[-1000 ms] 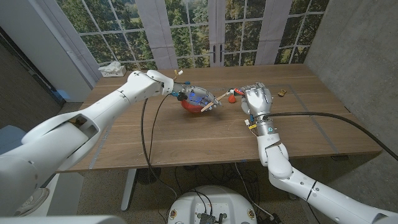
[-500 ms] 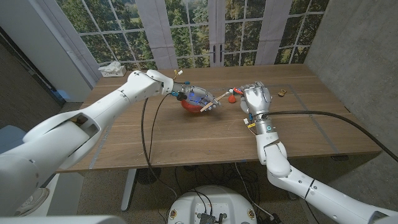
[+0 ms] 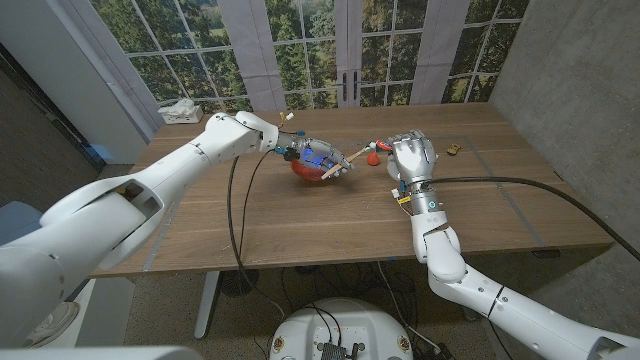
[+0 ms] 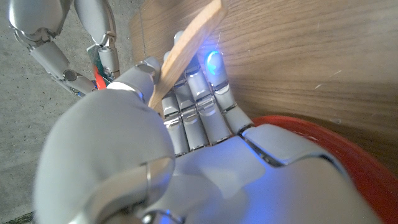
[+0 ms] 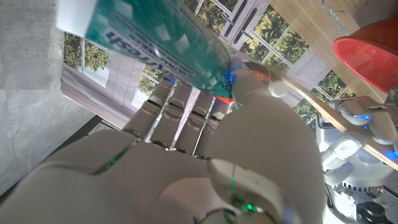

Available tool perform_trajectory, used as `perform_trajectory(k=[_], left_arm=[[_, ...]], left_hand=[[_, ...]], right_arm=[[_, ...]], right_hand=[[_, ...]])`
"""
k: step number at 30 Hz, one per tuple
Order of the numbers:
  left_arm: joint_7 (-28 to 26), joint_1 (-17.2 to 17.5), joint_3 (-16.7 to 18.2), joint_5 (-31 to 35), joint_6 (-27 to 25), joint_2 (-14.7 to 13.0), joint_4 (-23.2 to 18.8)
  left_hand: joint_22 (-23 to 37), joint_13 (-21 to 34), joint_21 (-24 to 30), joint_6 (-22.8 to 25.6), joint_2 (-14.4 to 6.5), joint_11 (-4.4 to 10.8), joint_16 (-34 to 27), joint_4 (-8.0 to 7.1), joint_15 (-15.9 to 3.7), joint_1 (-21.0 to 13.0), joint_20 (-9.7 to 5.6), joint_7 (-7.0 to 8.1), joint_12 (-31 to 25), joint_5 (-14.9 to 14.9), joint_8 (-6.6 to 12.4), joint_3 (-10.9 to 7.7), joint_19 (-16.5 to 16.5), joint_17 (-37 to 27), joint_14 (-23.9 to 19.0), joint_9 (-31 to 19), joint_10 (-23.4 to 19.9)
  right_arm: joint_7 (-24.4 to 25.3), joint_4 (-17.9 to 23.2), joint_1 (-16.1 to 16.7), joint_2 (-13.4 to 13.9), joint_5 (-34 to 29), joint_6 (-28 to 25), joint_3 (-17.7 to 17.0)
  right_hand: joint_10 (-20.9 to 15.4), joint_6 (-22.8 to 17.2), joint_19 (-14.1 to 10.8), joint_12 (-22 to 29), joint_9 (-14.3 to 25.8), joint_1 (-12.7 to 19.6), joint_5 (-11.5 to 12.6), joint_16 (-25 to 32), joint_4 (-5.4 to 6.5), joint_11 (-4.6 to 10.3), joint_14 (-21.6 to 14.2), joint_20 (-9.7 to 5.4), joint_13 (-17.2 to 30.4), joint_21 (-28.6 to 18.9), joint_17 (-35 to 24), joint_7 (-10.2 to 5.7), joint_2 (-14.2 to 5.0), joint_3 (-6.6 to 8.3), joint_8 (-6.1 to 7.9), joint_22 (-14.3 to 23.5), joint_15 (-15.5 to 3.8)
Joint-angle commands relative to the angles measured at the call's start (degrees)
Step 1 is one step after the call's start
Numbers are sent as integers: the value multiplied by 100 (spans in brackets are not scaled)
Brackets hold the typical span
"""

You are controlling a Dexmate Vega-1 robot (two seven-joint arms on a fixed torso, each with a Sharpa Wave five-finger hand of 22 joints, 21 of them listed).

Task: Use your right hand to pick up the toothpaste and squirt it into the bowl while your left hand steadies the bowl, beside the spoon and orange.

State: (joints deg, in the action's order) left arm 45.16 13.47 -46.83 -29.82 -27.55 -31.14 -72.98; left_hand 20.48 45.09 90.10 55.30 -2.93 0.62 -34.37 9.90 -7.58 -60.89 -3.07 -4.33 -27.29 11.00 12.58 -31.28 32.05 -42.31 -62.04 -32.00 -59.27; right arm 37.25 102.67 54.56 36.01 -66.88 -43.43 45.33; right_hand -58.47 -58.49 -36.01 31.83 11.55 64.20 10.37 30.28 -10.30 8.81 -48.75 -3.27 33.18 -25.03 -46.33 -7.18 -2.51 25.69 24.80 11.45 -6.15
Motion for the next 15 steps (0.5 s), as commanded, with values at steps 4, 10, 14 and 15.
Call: perform_trajectory(k=[4, 10, 14, 15], left_arm=[[60, -58, -16, 49, 33, 70, 145], [82, -42, 12, 30, 88, 82, 179], [89, -23, 30, 26, 146, 82, 185], [93, -19, 33, 24, 159, 82, 185]], left_hand=[[-8, 24, 26, 177, -655, 872, -47, 17, -551, -688, -502, -120, 14, 29, 3, -46, -16, -31, -192, -21, -1003], [-9, 22, 27, 162, -656, 884, -59, 18, -544, -693, -509, -113, 22, 29, 0, -48, -14, -55, -191, -30, -1004], [-9, 30, 27, 158, -659, 876, -49, 14, -545, -692, -511, -97, 24, 28, 3, -48, -19, -45, -182, -40, -999], [-9, 28, 27, 159, -660, 875, -46, 13, -545, -692, -505, -96, 23, 27, 6, -48, -18, -43, -176, -45, -1006]], right_arm=[[54, -50, -58, 3, 84, -9, 12], [4, -65, -93, 30, 64, 8, 50], [-12, -58, -101, 49, 68, 31, 60], [-27, -55, -103, 56, 65, 33, 63]], right_hand=[[-342, -231, -2, 29, 23, 150, 2, -28, 25, 275, -51, -394, 489, -34, -37, -169, -126, 30, 36, 9, -746], [-325, -242, 4, 7, 22, 166, 3, -61, 27, 275, -53, -395, 485, -47, -44, -182, -113, 35, 37, 6, -744], [-334, -244, 11, 10, 21, 176, 4, -75, 27, 275, -60, -396, 496, -53, -53, -192, -105, 37, 36, 5, -748], [-335, -241, 11, 12, 21, 177, 5, -77, 28, 275, -62, -396, 499, -54, -54, -192, -106, 38, 34, 4, -747]])
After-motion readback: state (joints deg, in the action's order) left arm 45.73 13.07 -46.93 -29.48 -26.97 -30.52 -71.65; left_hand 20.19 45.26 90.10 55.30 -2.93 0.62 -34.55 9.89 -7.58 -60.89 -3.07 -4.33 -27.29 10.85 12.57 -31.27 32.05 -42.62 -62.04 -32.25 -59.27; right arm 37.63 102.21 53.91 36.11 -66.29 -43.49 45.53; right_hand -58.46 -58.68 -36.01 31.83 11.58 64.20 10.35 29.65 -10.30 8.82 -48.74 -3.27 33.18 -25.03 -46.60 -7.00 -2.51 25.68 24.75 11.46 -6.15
